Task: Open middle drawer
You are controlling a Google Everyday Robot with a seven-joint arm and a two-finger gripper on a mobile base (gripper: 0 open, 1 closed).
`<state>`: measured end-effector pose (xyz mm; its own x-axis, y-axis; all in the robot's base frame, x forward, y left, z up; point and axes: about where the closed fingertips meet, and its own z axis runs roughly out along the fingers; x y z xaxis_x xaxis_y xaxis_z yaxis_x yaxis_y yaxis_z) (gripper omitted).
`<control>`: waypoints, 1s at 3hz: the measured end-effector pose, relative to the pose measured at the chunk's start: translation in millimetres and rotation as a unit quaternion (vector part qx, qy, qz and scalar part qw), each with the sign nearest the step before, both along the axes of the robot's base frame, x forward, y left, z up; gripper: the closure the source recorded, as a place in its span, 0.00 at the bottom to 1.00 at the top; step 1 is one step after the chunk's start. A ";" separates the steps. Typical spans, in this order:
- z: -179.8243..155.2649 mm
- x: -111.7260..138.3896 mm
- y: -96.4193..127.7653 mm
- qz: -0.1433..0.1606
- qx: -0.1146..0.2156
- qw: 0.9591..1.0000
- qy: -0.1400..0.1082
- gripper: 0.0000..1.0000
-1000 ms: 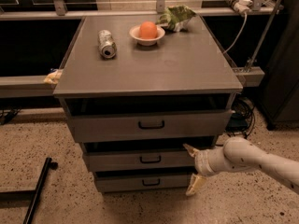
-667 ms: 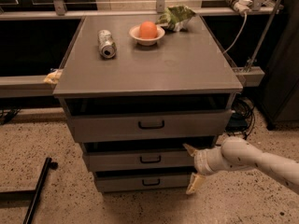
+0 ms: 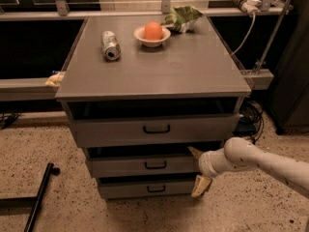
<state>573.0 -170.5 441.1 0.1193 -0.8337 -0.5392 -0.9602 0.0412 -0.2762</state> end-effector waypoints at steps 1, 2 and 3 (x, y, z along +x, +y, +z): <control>-6.7 9.1 2.6 0.003 -0.002 1.000 0.006 0.00; -25.2 29.8 6.8 0.005 -0.003 1.000 0.022 0.00; -25.2 30.2 6.9 0.005 -0.003 1.000 0.022 0.00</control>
Offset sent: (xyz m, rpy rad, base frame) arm 0.0327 0.0020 -0.0248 -0.0134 0.0475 0.0035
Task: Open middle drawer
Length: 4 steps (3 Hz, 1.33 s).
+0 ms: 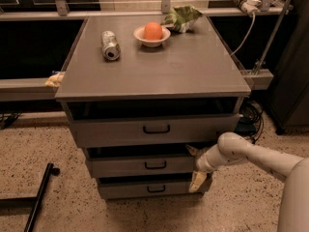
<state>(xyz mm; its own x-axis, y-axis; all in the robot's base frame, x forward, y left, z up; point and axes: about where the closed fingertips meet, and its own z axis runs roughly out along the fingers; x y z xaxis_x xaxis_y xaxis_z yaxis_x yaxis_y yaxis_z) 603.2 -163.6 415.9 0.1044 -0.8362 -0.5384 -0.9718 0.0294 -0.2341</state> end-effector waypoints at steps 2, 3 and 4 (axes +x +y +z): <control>-11.4 -14.4 3.4 -0.004 -0.012 0.998 0.055 0.00; -8.2 -14.7 3.4 -0.004 -0.012 0.998 0.056 0.00; -4.1 -30.7 -2.9 -0.009 -0.012 0.997 0.082 0.00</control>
Offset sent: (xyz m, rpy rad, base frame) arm -0.0217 -0.0011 -0.0143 -0.0425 0.1696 -0.0220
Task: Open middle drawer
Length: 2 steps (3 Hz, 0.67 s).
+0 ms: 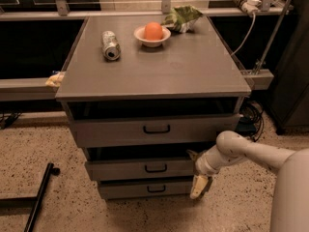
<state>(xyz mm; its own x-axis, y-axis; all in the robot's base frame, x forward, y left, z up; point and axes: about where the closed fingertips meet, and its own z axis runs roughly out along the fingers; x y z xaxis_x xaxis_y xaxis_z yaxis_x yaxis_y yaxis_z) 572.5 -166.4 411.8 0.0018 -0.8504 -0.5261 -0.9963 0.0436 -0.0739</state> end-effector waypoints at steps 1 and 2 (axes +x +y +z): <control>2.9 -22.7 -13.1 -0.018 0.006 0.999 0.031 0.00; 4.8 -35.8 -19.9 -0.027 0.007 0.998 0.048 0.00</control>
Offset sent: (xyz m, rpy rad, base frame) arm -0.0761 -0.0449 0.0043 0.0225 0.2036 -0.1235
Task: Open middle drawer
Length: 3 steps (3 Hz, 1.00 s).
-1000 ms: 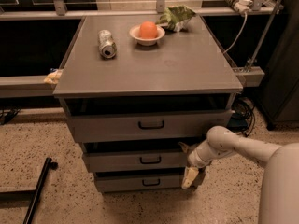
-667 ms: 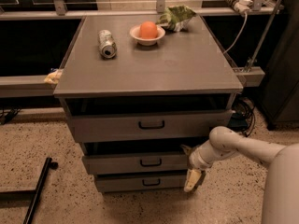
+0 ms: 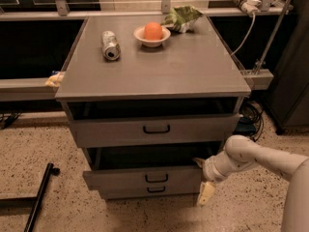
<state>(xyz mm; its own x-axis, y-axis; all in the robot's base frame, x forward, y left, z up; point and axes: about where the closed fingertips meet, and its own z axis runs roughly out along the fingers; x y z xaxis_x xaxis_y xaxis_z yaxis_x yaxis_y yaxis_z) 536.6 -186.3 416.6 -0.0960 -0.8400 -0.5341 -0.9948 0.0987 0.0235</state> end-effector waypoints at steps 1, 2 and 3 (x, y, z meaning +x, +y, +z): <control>2.1 -0.2 -0.1 0.000 0.000 1.000 0.000 0.00; 2.7 -19.6 -7.8 -0.012 0.002 1.000 0.025 0.00; 22.9 -61.3 -15.5 -0.026 0.006 0.997 0.068 0.00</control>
Offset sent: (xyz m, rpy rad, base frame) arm -0.1075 -0.0429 0.0053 0.0164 0.2559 -0.1321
